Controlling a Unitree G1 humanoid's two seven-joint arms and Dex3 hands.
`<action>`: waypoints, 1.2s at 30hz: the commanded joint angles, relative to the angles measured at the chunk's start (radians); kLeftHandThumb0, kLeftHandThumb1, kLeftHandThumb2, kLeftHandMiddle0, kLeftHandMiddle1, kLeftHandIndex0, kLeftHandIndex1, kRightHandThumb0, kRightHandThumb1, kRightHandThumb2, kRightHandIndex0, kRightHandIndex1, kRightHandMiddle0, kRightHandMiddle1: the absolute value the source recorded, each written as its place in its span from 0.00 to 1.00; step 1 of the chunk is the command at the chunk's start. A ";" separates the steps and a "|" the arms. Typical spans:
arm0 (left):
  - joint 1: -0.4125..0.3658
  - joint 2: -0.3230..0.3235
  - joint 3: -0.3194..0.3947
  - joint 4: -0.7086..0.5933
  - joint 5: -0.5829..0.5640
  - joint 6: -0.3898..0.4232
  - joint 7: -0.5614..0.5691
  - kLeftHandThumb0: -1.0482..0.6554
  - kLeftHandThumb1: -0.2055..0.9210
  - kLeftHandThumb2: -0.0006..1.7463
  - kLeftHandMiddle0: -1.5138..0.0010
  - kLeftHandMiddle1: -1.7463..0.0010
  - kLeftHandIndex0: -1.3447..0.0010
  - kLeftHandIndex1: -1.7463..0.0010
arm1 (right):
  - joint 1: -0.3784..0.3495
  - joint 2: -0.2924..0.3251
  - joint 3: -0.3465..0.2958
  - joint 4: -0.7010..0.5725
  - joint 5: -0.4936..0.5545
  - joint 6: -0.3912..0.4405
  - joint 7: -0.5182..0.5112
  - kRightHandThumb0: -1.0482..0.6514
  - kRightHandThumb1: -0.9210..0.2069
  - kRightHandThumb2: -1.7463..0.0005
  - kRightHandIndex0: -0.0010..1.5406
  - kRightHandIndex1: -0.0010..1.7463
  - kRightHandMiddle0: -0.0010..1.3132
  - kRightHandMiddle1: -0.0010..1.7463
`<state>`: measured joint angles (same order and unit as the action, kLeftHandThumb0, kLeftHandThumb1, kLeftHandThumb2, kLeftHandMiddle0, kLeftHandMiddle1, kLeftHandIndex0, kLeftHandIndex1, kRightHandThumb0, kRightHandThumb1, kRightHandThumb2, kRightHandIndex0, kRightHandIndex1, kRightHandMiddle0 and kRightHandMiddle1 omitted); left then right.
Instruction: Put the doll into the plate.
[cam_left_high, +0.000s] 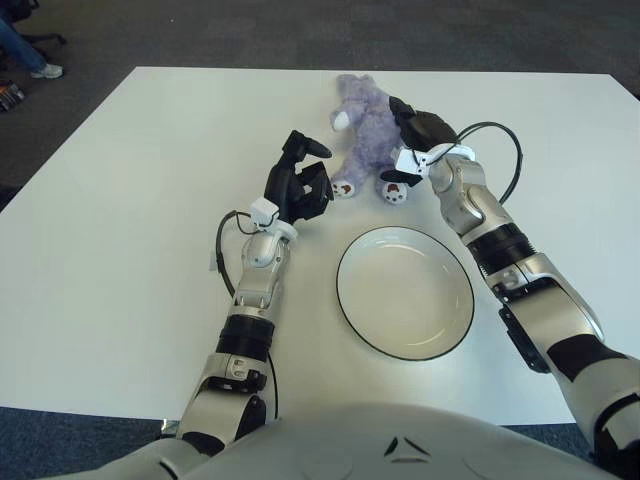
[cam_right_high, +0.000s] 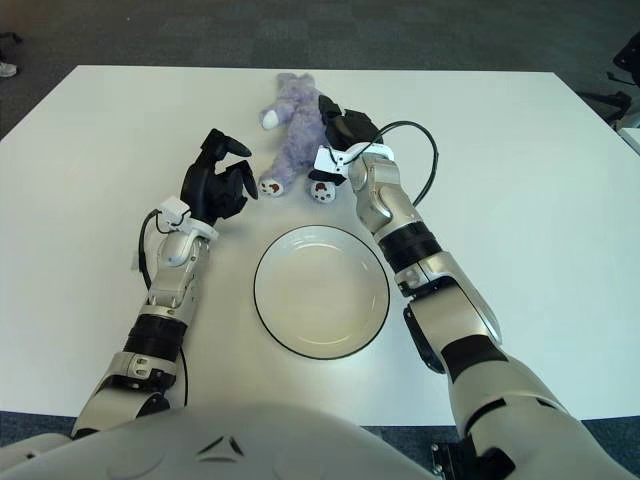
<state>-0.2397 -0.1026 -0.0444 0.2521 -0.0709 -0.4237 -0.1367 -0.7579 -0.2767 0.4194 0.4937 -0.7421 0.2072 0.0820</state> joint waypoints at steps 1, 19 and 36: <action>0.044 0.001 -0.002 0.018 -0.006 0.001 -0.004 0.39 0.81 0.47 0.32 0.00 0.76 0.00 | -0.005 0.002 0.020 0.034 -0.011 -0.009 0.000 0.32 0.61 0.45 0.01 0.26 0.00 0.00; 0.046 -0.002 0.000 0.032 -0.031 -0.024 -0.026 0.39 0.81 0.47 0.32 0.00 0.76 0.00 | -0.026 0.045 0.053 0.328 -0.041 -0.147 -0.446 0.64 0.71 0.22 0.00 0.93 0.01 0.87; 0.042 0.001 0.001 0.041 -0.035 -0.035 -0.029 0.39 0.81 0.47 0.33 0.00 0.76 0.00 | -0.025 0.047 0.026 0.437 0.015 -0.357 -0.706 0.90 0.57 0.23 0.40 1.00 0.54 1.00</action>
<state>-0.2390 -0.1035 -0.0449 0.2569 -0.1045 -0.4428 -0.1560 -0.8005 -0.2286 0.4552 0.9046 -0.7479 -0.1032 -0.6108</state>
